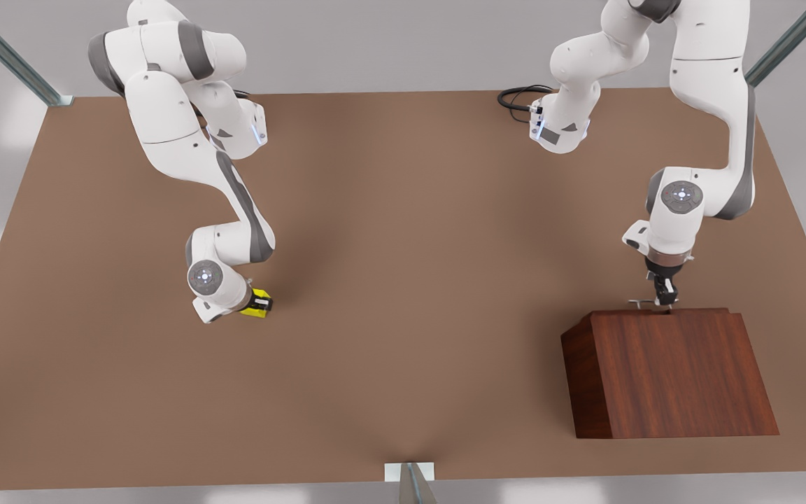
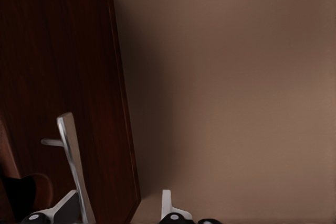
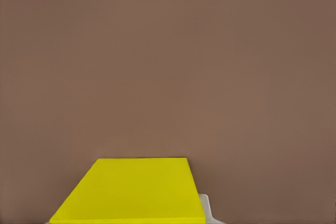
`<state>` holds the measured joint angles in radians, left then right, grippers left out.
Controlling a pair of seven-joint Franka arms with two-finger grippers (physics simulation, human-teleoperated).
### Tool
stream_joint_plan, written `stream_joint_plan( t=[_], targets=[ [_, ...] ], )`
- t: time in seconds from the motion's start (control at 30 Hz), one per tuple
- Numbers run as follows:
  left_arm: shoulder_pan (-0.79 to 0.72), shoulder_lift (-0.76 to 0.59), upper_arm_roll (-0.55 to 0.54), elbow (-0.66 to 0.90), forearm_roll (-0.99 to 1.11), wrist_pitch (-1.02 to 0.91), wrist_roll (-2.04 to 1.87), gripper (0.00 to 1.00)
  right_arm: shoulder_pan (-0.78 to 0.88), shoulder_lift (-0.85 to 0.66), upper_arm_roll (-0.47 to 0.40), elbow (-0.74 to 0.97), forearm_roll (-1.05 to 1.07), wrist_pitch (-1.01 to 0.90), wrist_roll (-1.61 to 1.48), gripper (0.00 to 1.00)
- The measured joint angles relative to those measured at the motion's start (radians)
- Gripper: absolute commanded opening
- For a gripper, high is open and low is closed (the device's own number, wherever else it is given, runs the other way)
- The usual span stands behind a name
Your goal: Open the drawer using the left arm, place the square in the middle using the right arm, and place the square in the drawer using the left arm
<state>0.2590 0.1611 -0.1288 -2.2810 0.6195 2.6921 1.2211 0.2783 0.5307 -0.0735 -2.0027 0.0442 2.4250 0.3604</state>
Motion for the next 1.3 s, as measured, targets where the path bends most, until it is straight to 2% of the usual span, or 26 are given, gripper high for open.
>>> stream_joint_plan(
  t=[0.17,0.27,0.33,0.43,0.5,0.67,0.8,1.0,1.03,1.07,1.1,1.3],
  targets=[
    [-0.001,-0.002,0.0,-0.007,0.0,-0.001,0.0,0.74,0.004,-0.017,0.001,0.008,0.002,-0.018,0.001,0.53],
    [-0.001,-0.011,0.0,-0.018,0.002,-0.002,-0.009,0.74,0.103,-0.034,0.007,0.04,0.0,-0.064,0.101,0.55],
    [-0.001,-0.012,0.0,-0.018,0.003,-0.002,-0.012,0.74,0.181,-0.036,0.067,0.1,0.039,-0.136,0.308,0.55],
    [-0.003,-0.021,0.0,-0.03,0.005,-0.002,-0.014,0.74,0.362,-0.006,0.073,0.18,0.045,-0.138,0.615,0.55],
    [-0.003,-0.024,0.0,-0.038,0.006,-0.002,-0.014,0.74,0.391,0.059,0.154,0.292,0.044,-0.136,0.826,0.55],
    [-0.004,-0.037,0.0,-0.052,0.006,-0.001,-0.014,0.74,0.464,0.172,0.161,0.429,0.043,-0.115,1.111,0.55],
    [-0.005,-0.041,-0.001,-0.06,0.006,-0.002,-0.014,0.74,0.49,0.273,0.161,0.549,0.044,-0.111,1.112,0.55],
    [-0.006,-0.063,0.0,-0.087,0.006,-0.001,-0.014,0.74,0.49,0.302,0.159,0.55,0.042,-0.079,1.112,0.55],
    [-0.006,-0.068,-0.001,-0.091,0.006,-0.001,-0.014,0.74,0.49,0.302,0.16,0.55,0.042,-0.079,1.112,0.65],
    [-0.005,-0.069,-0.001,-0.096,0.006,-0.001,-0.017,0.74,0.49,0.301,0.16,0.55,0.042,-0.08,1.112,0.94],
    [-0.005,-0.069,0.0,-0.098,0.006,-0.002,-0.017,0.74,0.49,0.301,0.161,0.55,0.041,-0.081,1.11,1.0],
    [-0.006,-0.082,0.0,-0.113,0.006,-0.002,-0.017,0.74,0.49,0.301,0.161,0.552,0.04,-0.083,1.109,1.0]
  ],
)
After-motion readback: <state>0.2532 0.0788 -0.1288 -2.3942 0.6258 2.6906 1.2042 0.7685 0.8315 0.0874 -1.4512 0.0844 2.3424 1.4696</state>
